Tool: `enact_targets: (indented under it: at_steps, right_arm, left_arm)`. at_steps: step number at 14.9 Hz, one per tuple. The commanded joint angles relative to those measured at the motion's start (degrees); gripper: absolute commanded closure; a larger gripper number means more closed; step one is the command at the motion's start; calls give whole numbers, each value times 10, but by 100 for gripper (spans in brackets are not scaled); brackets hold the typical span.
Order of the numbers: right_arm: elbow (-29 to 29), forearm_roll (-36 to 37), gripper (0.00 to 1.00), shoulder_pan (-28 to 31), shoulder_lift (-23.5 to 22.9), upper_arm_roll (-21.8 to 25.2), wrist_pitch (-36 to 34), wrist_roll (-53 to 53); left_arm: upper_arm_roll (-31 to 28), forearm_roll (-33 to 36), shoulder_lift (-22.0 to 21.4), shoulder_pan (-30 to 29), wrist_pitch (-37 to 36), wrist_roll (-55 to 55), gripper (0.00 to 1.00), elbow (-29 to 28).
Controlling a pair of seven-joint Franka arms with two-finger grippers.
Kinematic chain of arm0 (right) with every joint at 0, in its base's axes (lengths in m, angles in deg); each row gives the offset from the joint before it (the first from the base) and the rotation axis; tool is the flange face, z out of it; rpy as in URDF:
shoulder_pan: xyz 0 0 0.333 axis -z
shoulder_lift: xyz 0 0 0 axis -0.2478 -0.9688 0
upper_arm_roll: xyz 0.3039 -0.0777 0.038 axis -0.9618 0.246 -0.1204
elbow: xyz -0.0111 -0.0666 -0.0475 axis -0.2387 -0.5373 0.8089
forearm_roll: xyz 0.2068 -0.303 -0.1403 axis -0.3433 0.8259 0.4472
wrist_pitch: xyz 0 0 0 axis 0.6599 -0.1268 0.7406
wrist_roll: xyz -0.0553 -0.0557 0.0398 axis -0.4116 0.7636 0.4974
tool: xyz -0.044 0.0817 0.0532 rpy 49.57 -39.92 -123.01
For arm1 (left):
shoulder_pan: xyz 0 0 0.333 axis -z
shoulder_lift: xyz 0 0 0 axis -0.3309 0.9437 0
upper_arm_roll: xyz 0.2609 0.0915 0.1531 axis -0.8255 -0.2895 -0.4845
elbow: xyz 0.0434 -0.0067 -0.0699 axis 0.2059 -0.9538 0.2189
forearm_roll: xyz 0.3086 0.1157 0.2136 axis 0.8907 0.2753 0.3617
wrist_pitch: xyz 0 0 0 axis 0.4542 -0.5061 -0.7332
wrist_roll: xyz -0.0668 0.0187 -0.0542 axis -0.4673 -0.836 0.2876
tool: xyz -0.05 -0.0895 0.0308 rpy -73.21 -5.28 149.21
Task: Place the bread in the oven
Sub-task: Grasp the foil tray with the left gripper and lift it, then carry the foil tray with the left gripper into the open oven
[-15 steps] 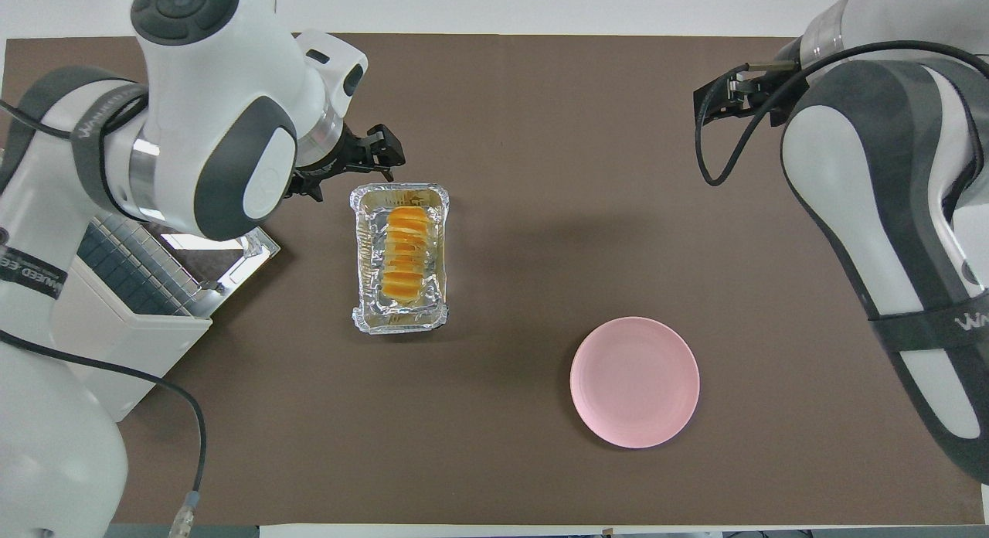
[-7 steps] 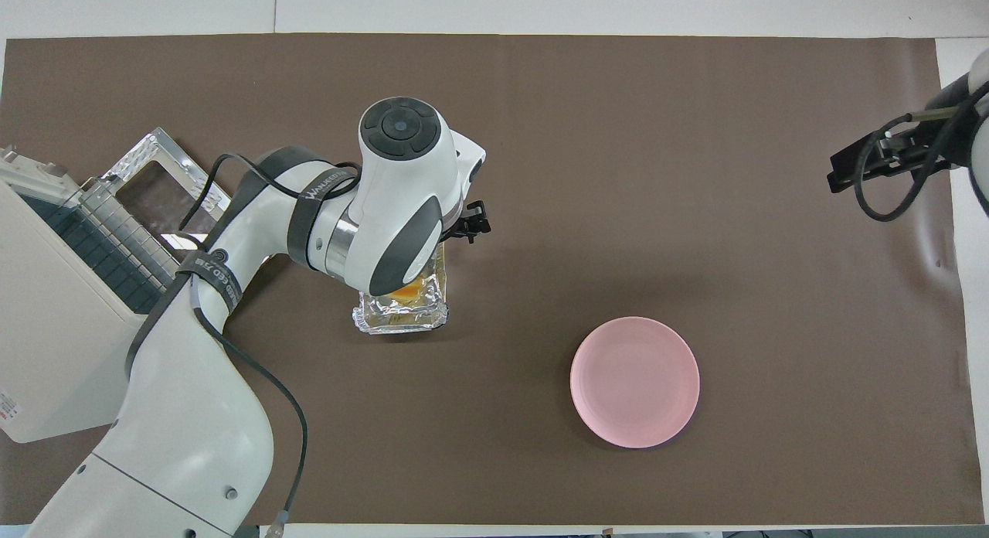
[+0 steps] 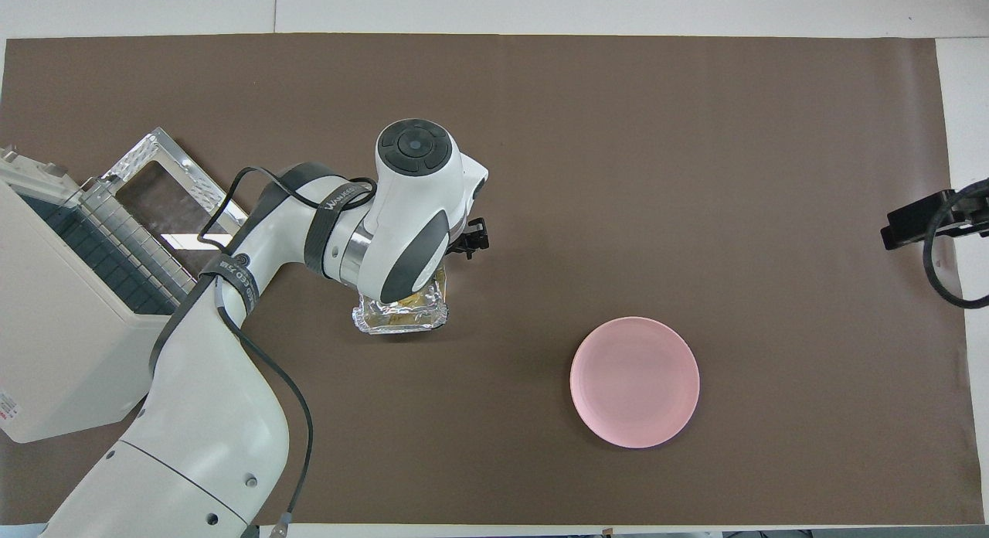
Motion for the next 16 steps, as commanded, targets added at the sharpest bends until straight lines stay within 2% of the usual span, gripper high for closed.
enact_targets:
  at_steps: [1,3,4,5,9,13,16]
  right_arm:
    - [-58,8,0,6,26,1,35,-5]
    - [-41,9,0,4,18,3,38,-2]
    - [-40,9,0,4,17,4,47,-4]
    - [-38,9,0,6,16,4,55,-5]
    - [-12,9,0,5,12,4,50,-4]
    - [-17,9,0,6,16,4,48,-4]
    - [-22,8,0,9,19,3,49,-3]
  left_arm:
    - [-8,9,-17,3,16,2,57,-25]
    - [-9,9,-17,2,17,3,59,-30]
    - [-9,9,-18,3,13,2,83,-33]
    - [-9,9,-18,1,4,2,100,-33]
    - [-12,7,-18,-9,-46,3,100,-17]
    - [-12,2,-14,-52,-149,-4,100,66]
    - [-35,-14,-17,-73,-173,-7,100,120]
